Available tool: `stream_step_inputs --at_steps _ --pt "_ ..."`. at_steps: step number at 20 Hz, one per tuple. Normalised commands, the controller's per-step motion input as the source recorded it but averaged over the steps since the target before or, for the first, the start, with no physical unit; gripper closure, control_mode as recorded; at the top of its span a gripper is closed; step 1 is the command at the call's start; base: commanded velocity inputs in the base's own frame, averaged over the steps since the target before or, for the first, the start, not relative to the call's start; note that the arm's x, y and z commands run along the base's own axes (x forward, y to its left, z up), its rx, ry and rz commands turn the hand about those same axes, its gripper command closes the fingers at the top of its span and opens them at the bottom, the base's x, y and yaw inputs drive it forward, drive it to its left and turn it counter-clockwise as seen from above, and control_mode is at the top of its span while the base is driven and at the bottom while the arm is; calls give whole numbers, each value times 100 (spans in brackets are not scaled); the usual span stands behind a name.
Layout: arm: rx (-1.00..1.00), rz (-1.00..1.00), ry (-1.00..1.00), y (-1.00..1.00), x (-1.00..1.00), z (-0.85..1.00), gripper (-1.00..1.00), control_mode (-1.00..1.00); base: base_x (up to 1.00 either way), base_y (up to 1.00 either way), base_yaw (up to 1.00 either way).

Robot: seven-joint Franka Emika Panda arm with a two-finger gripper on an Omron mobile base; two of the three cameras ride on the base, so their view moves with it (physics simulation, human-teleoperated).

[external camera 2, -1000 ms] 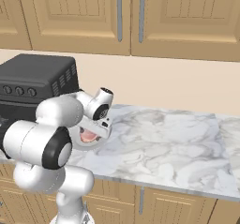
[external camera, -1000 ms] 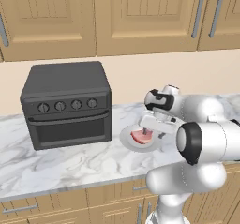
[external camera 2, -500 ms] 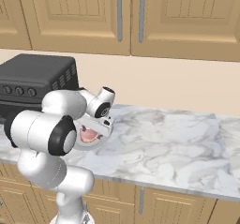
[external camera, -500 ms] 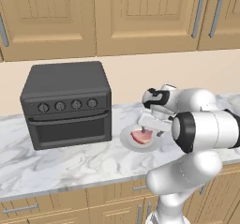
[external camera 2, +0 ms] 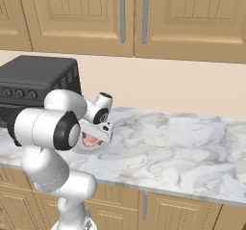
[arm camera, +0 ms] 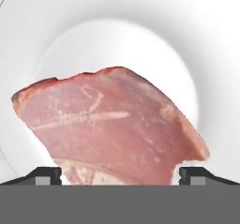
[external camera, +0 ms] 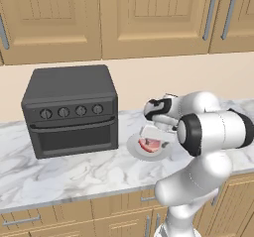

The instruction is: Place the steak on the counter behind the older steak on the same shelf of the fridge to maintain FIFO order. Close the fridge door when finished.

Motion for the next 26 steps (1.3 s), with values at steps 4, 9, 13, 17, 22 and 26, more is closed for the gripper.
stream_step_inputs --at_steps 4,9,13,17,22,26 --pt "-5 -1 0 31 19 -20 -100 -100 0 0 0" --pt "-5 -2 -1 22 12 -20 -100 -100 0 0 0" --pt "0 -8 -8 0 -21 -7 -100 -100 0 0 0" --pt "0 -10 -13 0 -17 -2 -100 -100 0 0 0" --pt "0 -8 -5 0 0 -19 -100 -100 0 0 0" --pt "0 -4 -2 13 0 -29 -100 -100 0 0 0"
